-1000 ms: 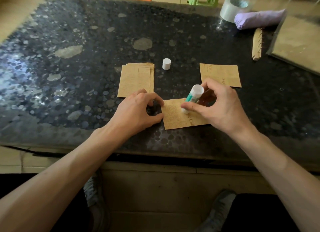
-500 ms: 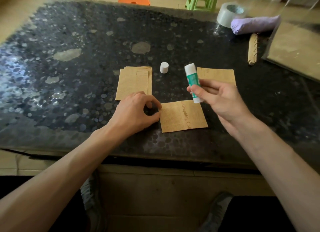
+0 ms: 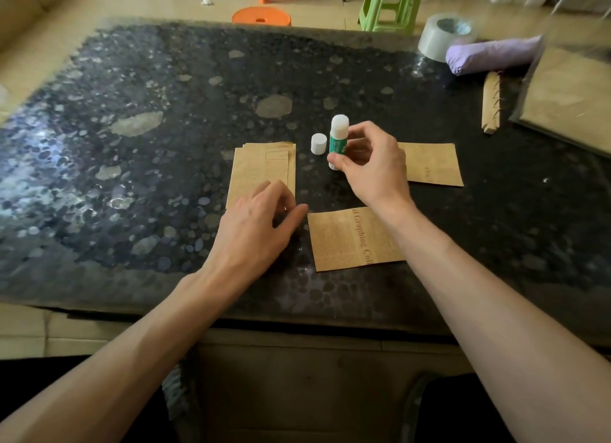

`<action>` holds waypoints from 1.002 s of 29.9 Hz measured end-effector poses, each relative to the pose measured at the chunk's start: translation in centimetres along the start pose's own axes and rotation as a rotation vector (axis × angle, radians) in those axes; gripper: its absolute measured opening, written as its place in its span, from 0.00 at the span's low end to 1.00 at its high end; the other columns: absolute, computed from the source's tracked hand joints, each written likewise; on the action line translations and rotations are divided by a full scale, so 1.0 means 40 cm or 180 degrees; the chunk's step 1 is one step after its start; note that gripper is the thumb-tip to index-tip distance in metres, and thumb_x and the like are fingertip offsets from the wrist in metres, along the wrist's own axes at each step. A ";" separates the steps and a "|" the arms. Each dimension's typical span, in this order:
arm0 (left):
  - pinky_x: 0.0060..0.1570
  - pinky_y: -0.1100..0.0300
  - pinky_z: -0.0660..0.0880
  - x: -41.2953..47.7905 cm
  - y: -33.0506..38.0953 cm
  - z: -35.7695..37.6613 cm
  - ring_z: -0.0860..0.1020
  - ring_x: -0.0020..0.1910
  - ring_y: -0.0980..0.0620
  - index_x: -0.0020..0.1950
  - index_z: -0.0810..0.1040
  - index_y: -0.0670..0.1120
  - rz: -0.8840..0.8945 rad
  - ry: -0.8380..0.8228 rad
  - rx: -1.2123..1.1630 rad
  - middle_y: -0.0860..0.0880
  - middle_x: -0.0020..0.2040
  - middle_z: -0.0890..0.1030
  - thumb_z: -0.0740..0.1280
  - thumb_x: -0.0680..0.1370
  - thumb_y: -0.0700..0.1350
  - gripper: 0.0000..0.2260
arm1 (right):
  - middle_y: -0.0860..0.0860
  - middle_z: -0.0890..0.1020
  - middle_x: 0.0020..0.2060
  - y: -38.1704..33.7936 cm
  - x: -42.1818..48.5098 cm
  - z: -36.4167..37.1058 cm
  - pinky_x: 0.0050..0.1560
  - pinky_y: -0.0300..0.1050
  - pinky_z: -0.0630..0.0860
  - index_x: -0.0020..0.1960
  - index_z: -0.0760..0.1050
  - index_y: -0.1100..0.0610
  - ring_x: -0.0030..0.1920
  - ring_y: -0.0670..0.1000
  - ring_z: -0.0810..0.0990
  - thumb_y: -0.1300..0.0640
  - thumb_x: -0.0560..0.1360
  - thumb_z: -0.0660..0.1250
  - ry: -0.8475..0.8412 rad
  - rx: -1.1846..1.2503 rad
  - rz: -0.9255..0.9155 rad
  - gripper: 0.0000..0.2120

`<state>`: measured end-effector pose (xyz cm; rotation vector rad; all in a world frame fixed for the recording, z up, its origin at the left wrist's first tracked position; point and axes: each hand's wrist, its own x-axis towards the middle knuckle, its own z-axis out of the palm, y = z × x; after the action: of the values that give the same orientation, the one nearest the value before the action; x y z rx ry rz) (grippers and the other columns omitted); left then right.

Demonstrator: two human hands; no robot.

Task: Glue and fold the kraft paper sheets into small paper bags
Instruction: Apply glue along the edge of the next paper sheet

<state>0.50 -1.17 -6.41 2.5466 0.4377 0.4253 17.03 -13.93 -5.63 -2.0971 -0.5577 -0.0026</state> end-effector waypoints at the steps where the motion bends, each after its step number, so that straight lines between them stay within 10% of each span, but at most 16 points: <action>1: 0.40 0.60 0.73 0.000 -0.003 -0.005 0.76 0.42 0.58 0.48 0.76 0.52 -0.0005 0.0055 0.0026 0.57 0.44 0.77 0.68 0.80 0.57 0.10 | 0.41 0.83 0.47 0.001 0.003 0.008 0.51 0.35 0.78 0.58 0.79 0.52 0.48 0.40 0.82 0.54 0.74 0.79 0.0034 -0.0058 -0.0010 0.16; 11: 0.54 0.58 0.75 0.008 -0.027 -0.034 0.81 0.49 0.56 0.60 0.82 0.51 -0.0157 0.0446 0.0185 0.55 0.51 0.84 0.63 0.83 0.39 0.12 | 0.46 0.81 0.60 0.021 -0.014 -0.006 0.60 0.47 0.81 0.68 0.74 0.52 0.59 0.45 0.80 0.49 0.73 0.79 -0.0024 -0.0304 0.0053 0.27; 17: 0.73 0.47 0.65 0.017 -0.075 -0.048 0.70 0.74 0.48 0.74 0.74 0.53 -0.0232 -0.0245 0.0668 0.51 0.73 0.75 0.72 0.77 0.59 0.28 | 0.45 0.79 0.63 0.054 -0.085 -0.094 0.59 0.45 0.80 0.71 0.72 0.51 0.60 0.43 0.78 0.49 0.77 0.75 -0.0096 -0.0508 -0.0020 0.26; 30: 0.55 0.51 0.76 0.015 -0.014 -0.062 0.83 0.41 0.48 0.53 0.83 0.45 0.0541 0.0645 0.0744 0.49 0.47 0.86 0.64 0.84 0.48 0.10 | 0.42 0.80 0.57 0.050 -0.188 -0.211 0.50 0.30 0.76 0.67 0.77 0.51 0.57 0.42 0.80 0.53 0.79 0.74 -0.0079 -0.0384 -0.0187 0.17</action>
<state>-0.03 0.60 -4.56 2.7909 0.3628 0.7389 12.83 -24.49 -4.08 -2.1995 -0.6481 -0.0449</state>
